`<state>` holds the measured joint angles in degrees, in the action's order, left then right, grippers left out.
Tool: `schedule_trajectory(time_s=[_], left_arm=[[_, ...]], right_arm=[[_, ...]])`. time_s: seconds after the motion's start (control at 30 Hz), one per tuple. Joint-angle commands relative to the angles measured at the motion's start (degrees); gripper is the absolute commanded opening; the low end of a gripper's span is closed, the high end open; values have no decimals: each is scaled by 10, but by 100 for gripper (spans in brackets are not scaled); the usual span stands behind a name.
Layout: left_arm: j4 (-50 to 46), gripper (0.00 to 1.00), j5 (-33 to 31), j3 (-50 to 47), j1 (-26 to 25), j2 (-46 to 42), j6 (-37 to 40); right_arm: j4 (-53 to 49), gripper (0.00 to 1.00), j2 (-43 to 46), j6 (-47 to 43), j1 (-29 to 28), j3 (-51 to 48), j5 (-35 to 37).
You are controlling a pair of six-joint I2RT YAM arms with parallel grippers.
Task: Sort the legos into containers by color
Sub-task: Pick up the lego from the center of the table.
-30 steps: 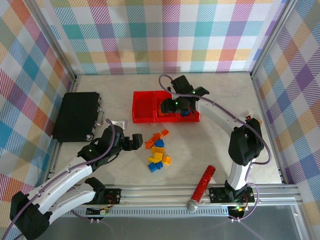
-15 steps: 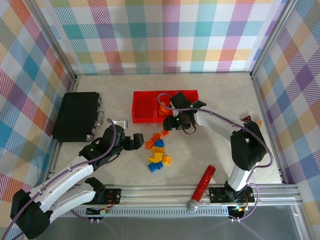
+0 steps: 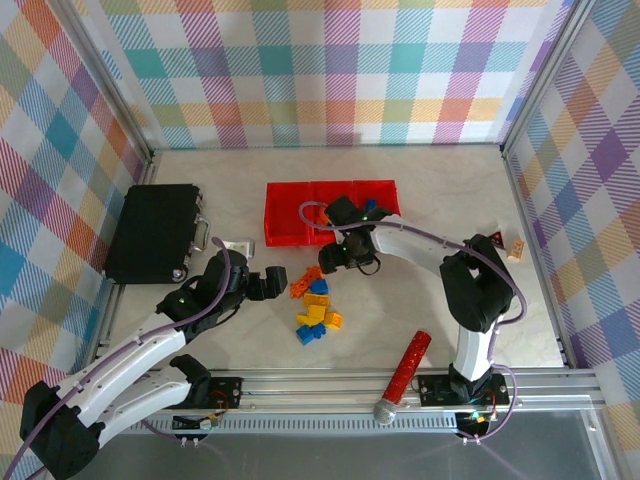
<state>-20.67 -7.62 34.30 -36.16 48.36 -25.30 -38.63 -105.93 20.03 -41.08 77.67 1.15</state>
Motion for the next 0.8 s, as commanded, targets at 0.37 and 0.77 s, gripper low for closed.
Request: schedule_trajectory(time_s=[0.37,0.77], left_arm=[[-7,100,-11,-3,3,-14,-2],[-23,100,-20,-5,3,-28,-2]], right_arm=[[-44,89,-59,-48,-1,69,40],[-58,76,-111,-73,-1,112,30]])
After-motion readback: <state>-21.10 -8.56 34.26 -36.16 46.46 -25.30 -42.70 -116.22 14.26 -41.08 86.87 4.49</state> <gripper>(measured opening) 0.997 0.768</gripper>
